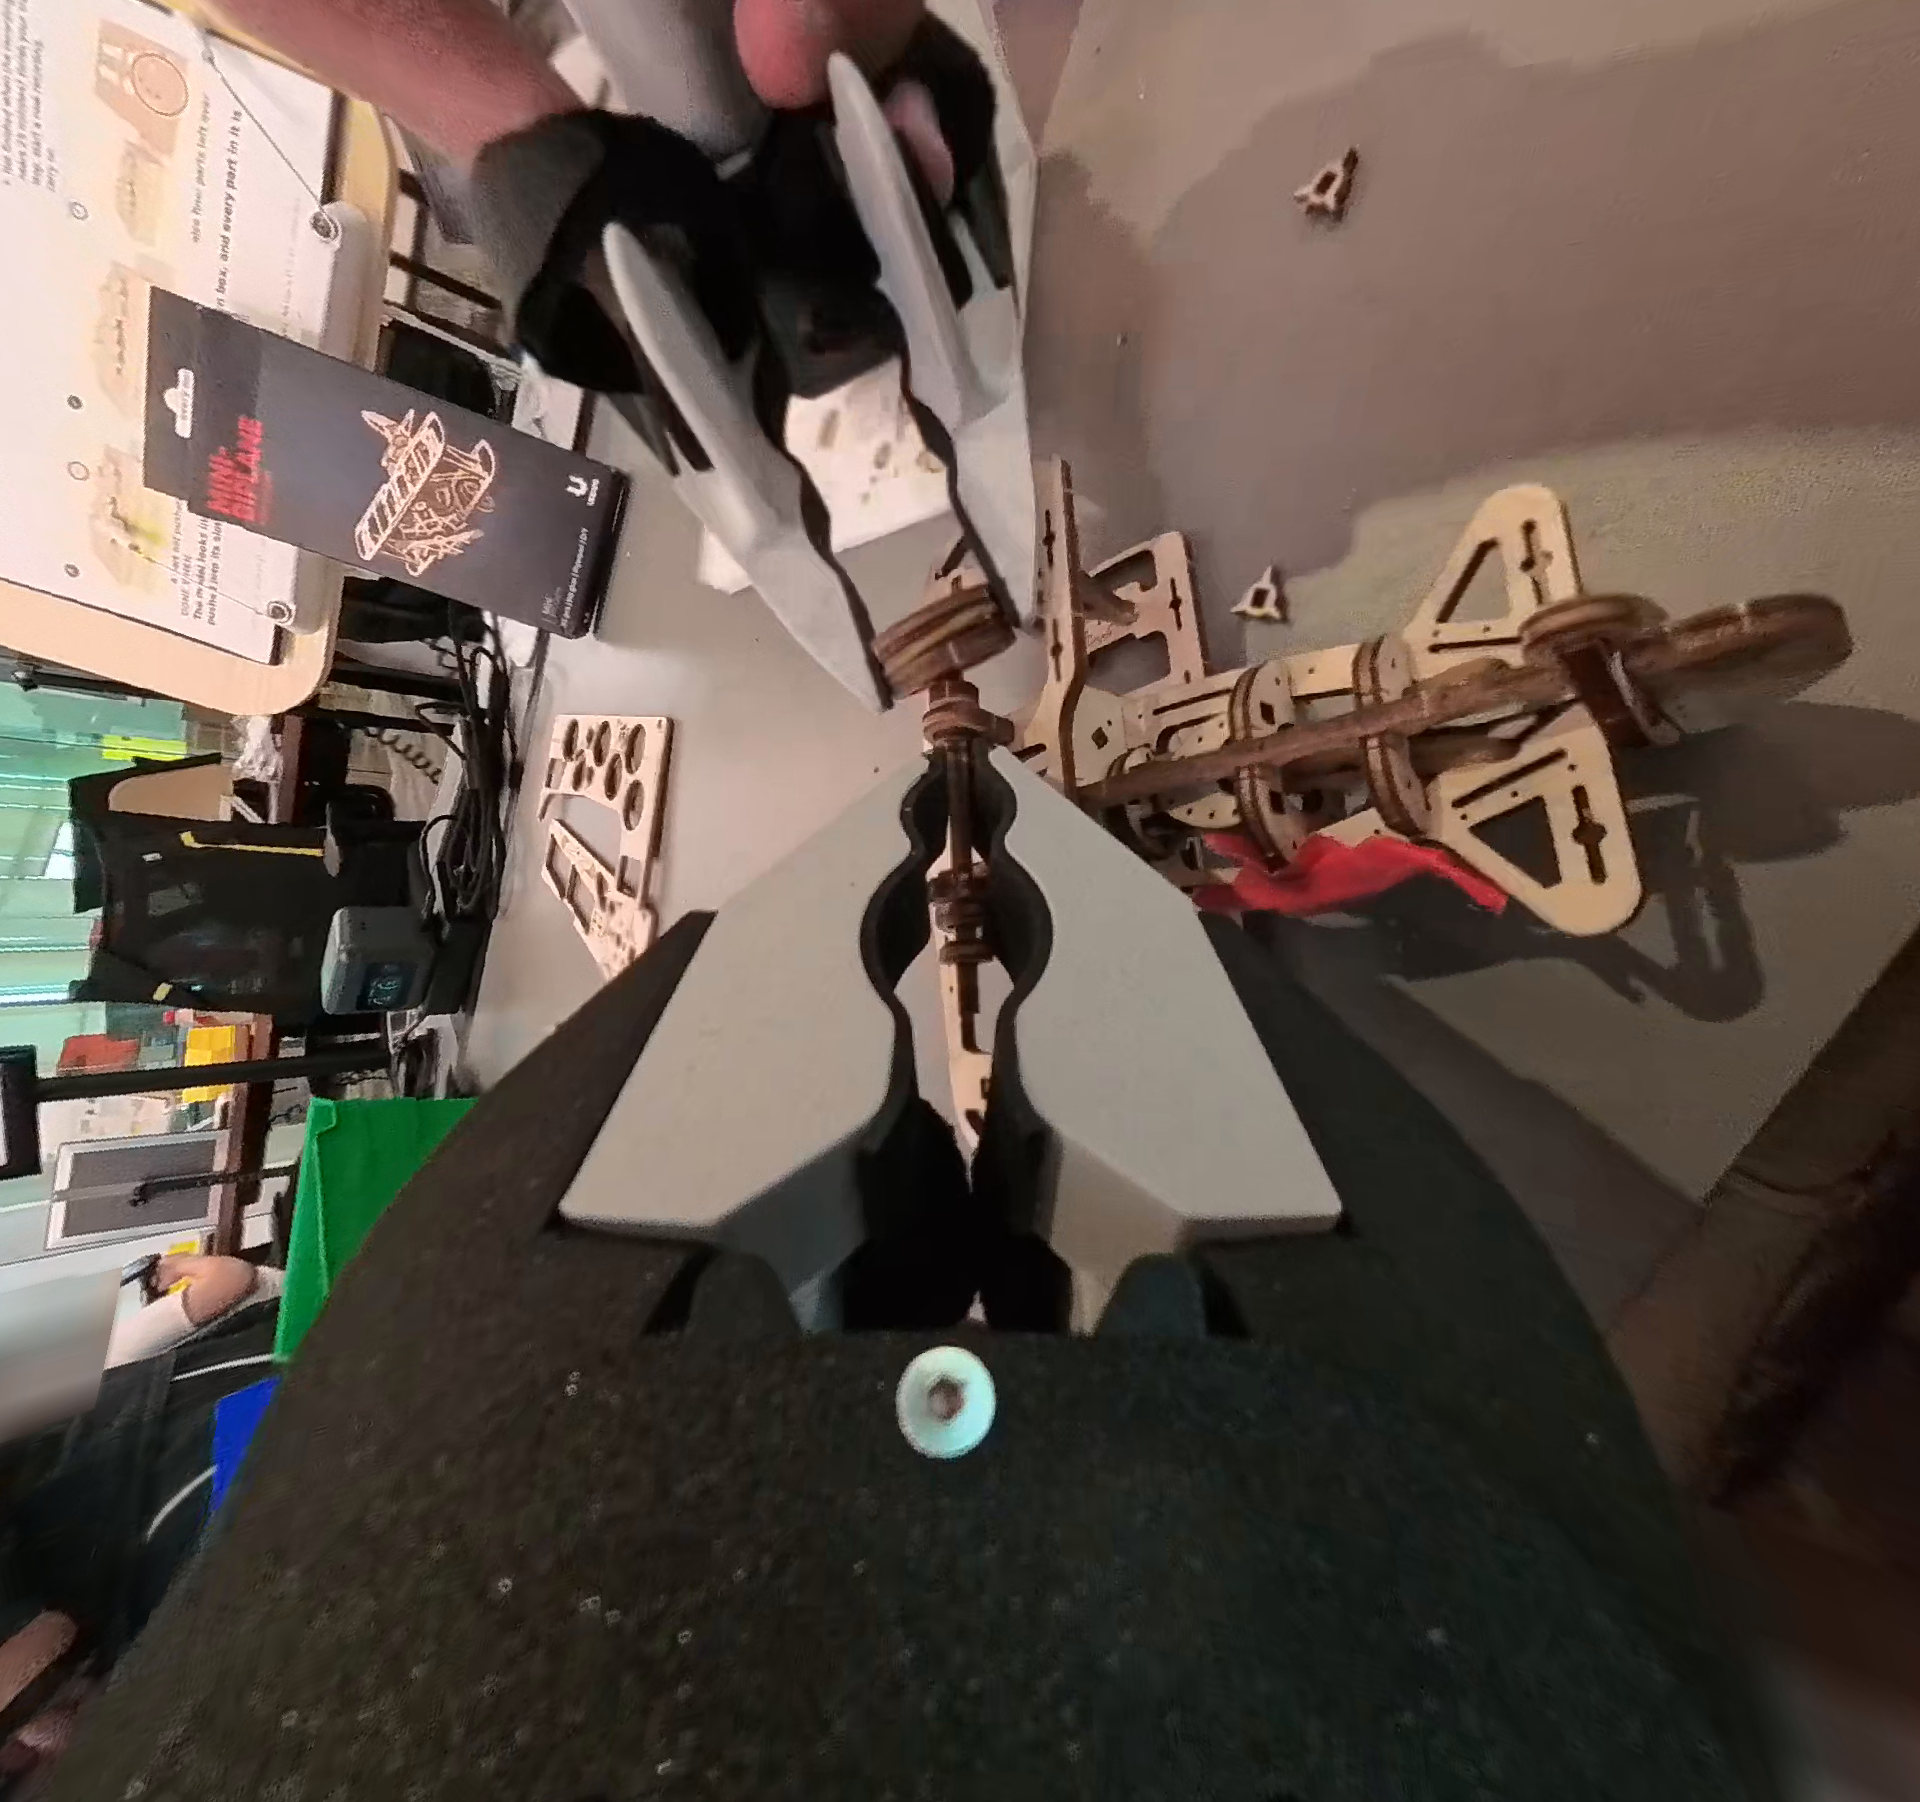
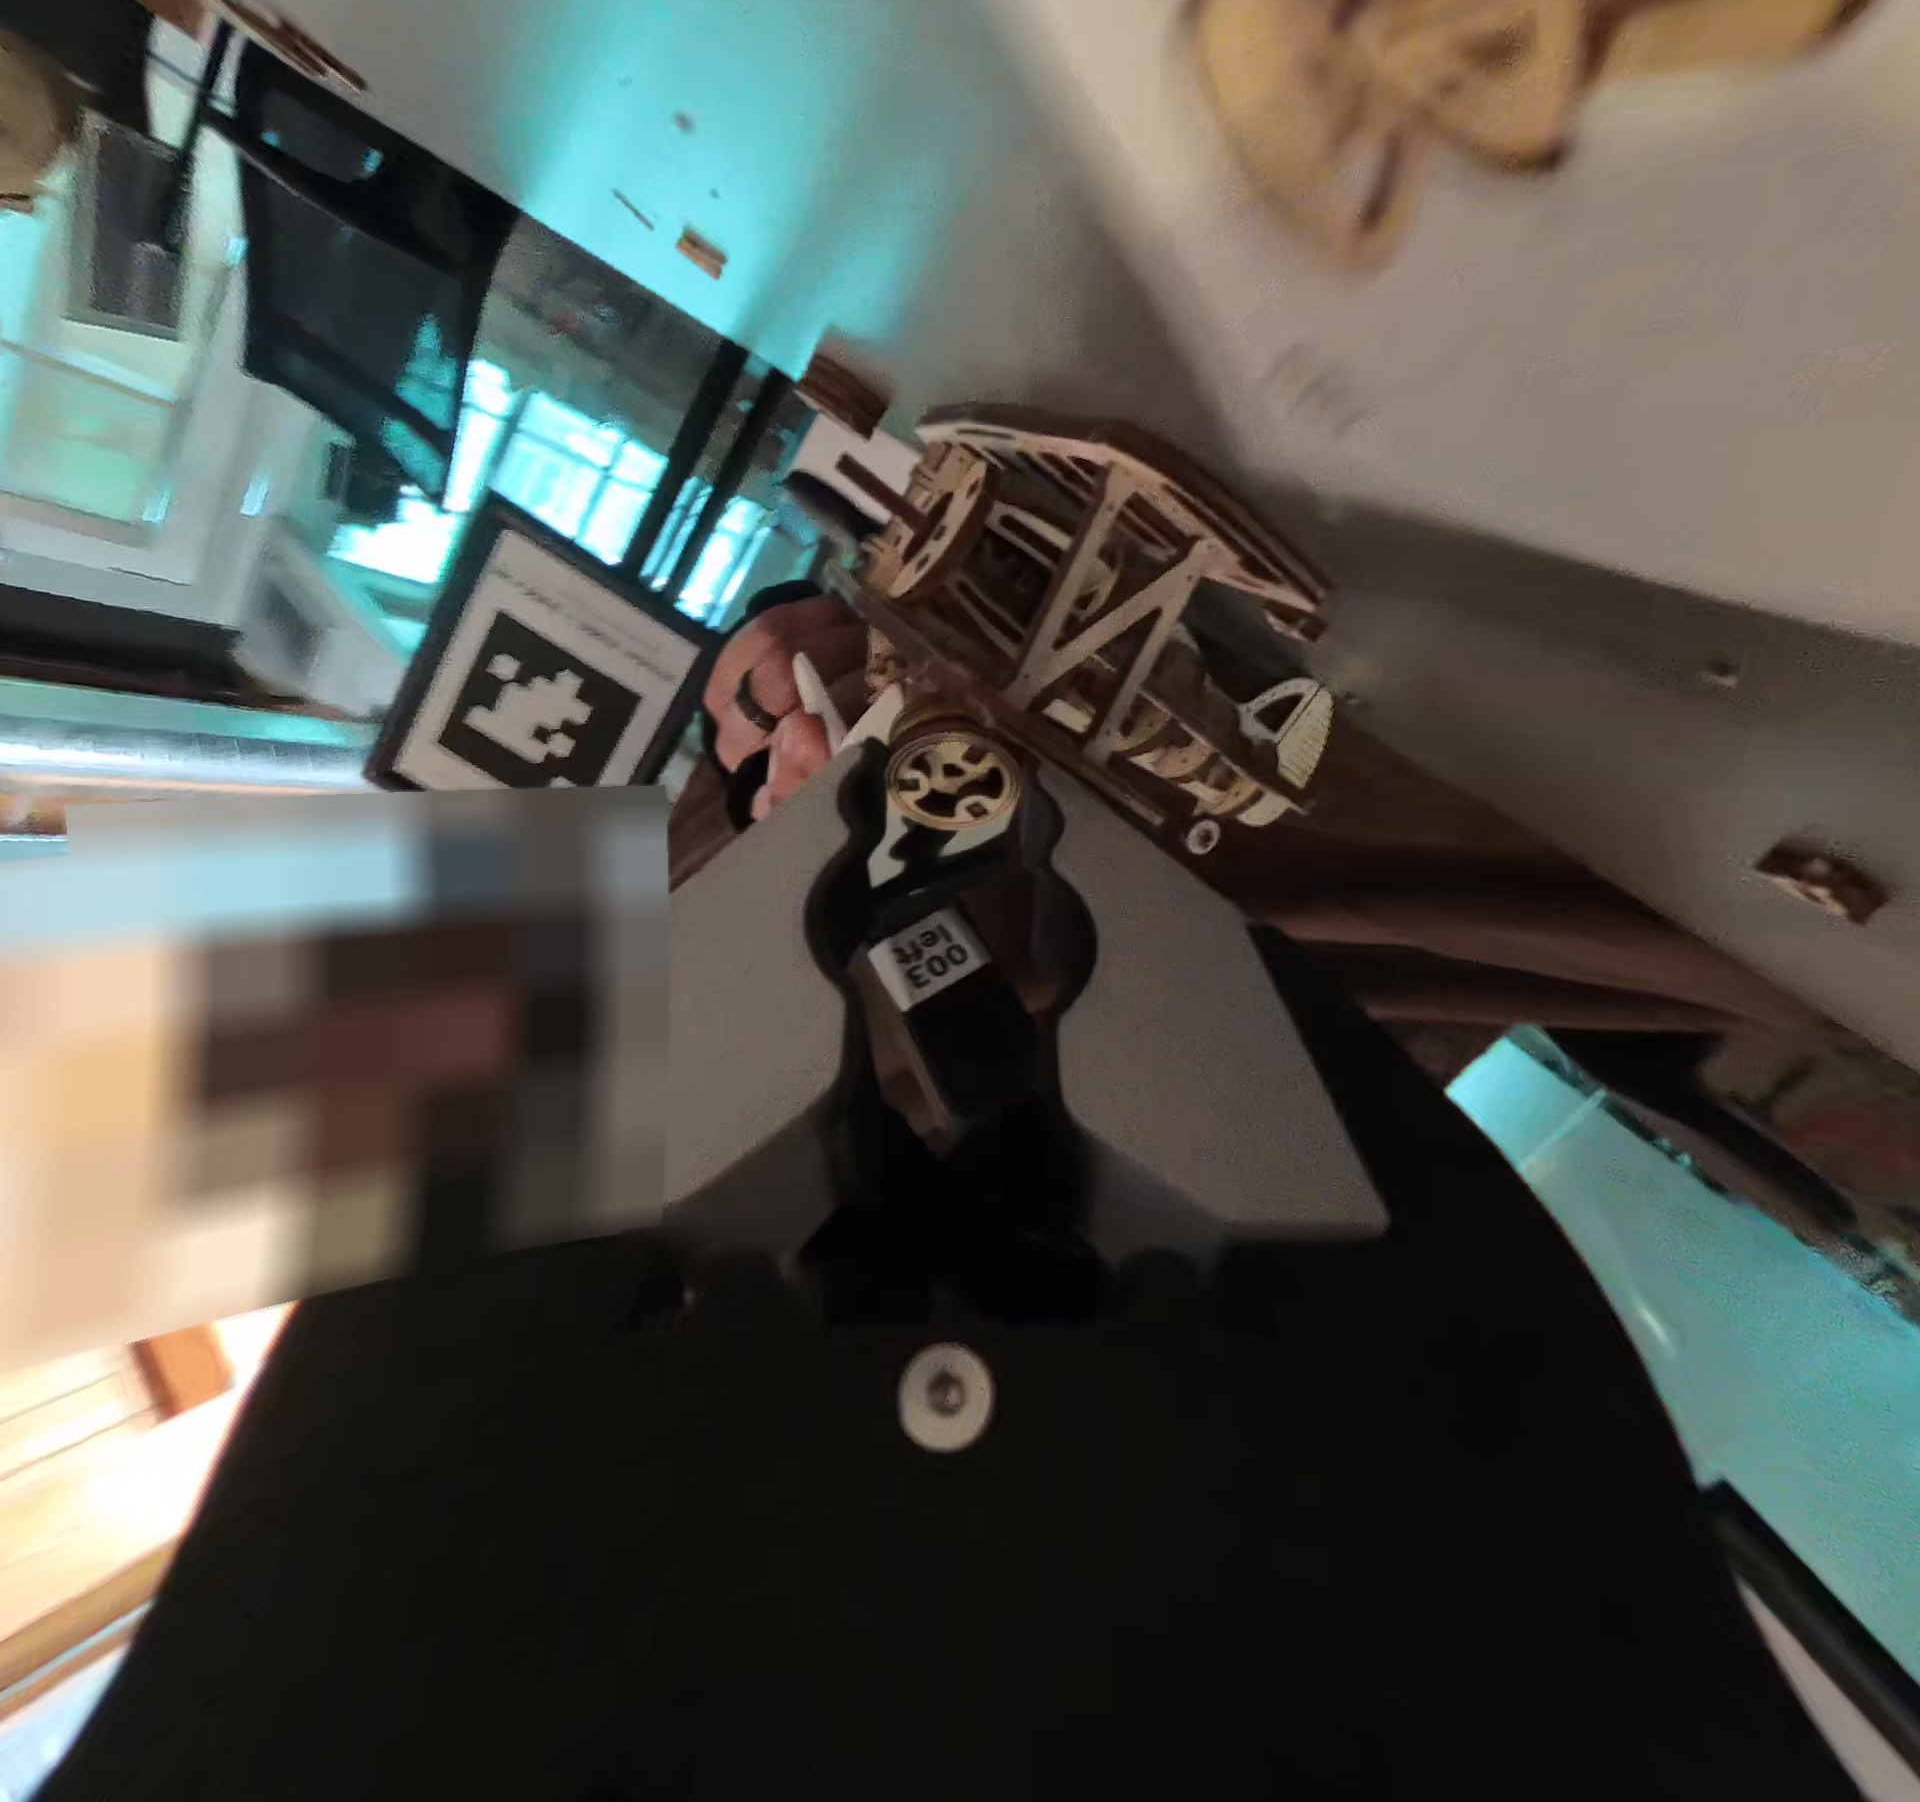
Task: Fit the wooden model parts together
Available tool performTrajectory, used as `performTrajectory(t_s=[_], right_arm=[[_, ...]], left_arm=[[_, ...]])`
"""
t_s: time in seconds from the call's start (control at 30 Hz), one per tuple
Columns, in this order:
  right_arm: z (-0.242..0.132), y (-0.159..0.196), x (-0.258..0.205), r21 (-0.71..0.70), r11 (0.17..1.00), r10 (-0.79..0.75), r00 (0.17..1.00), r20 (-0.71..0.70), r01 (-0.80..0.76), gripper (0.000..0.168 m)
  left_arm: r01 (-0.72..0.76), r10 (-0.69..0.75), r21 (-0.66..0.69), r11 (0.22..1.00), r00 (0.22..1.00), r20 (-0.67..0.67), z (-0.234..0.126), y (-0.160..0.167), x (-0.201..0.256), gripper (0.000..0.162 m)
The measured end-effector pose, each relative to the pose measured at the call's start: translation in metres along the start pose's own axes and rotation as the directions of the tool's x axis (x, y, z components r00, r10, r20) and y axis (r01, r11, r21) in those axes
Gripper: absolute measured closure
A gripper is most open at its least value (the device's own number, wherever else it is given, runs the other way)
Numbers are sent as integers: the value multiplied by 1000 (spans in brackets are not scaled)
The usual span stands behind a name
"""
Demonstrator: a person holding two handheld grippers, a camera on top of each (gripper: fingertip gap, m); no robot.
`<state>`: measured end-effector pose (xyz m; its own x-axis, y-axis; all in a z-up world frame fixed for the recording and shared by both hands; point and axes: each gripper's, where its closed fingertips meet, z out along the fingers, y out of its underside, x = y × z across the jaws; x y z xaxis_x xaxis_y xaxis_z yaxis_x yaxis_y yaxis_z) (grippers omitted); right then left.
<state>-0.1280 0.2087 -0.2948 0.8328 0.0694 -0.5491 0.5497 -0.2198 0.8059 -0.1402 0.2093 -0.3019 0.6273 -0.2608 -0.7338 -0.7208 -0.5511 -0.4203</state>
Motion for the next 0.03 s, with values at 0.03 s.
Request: performTrajectory(t_s=[0.03], right_arm=[[-1,0,1,-11,1000,19,1000,-15,-19,144]], left_arm=[[1,-1,3,1000,1000,1,0,-1,0,162]])
